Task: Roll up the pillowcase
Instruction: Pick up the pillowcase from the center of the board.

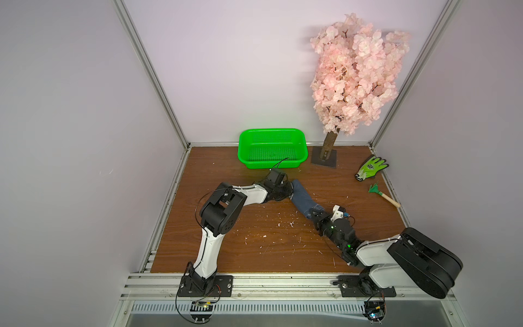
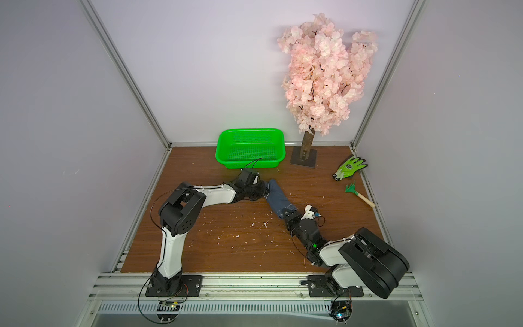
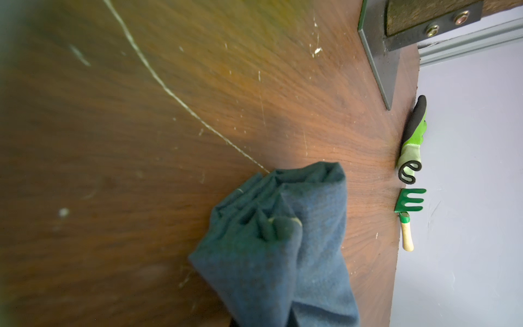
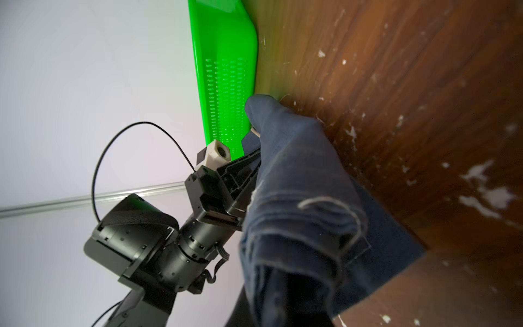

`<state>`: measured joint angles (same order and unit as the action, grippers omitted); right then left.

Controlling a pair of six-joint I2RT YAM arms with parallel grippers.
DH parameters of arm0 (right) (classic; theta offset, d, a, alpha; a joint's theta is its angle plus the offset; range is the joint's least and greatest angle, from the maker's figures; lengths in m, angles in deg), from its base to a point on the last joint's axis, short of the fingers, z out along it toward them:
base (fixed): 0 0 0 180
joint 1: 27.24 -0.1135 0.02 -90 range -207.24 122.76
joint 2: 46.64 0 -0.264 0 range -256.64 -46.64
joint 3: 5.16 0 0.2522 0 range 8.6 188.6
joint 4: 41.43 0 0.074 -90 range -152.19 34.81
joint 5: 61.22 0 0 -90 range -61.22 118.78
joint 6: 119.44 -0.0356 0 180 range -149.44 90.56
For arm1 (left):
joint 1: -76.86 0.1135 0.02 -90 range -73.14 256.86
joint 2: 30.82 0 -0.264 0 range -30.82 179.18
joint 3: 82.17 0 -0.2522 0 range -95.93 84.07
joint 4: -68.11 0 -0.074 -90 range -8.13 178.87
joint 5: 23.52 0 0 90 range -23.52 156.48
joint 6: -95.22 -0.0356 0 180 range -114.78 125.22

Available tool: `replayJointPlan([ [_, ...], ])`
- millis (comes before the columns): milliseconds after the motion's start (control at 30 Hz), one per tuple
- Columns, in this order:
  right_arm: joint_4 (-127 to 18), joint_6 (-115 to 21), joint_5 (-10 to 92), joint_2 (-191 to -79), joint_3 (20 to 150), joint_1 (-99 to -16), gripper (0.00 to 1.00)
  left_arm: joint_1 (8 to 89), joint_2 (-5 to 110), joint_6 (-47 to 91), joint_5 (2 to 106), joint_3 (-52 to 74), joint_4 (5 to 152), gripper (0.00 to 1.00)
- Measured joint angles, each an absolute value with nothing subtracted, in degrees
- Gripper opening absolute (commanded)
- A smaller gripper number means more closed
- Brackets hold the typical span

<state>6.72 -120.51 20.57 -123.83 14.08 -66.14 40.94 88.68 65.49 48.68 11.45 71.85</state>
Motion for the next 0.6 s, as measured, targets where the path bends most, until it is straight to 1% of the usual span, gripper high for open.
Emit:
replayJointPlan([
  [100, 2.6, -118.1, 22.1, -119.8, 15.3, -65.7, 0.11, 40.9, 85.3, 66.3, 50.1, 13.6, 71.8, 0.05],
  [367, -9.4, -111.0, 24.7, -109.6, 21.6, -64.9, 0.10, 41.4, 75.6, 68.6, 54.1, 15.3, 70.7, 0.05],
  [467, -11.9, -109.1, 26.1, -108.6, 24.5, -64.0, 0.11, 41.6, 72.7, 69.6, 56.0, 15.4, 69.7, 0.05],
  [600, -15.2, -105.6, 29.1, -110.5, 30.3, -61.4, 0.15, 42.8, 71.8, 70.4, 57.4, 13.5, 68.7, 0.05],
])
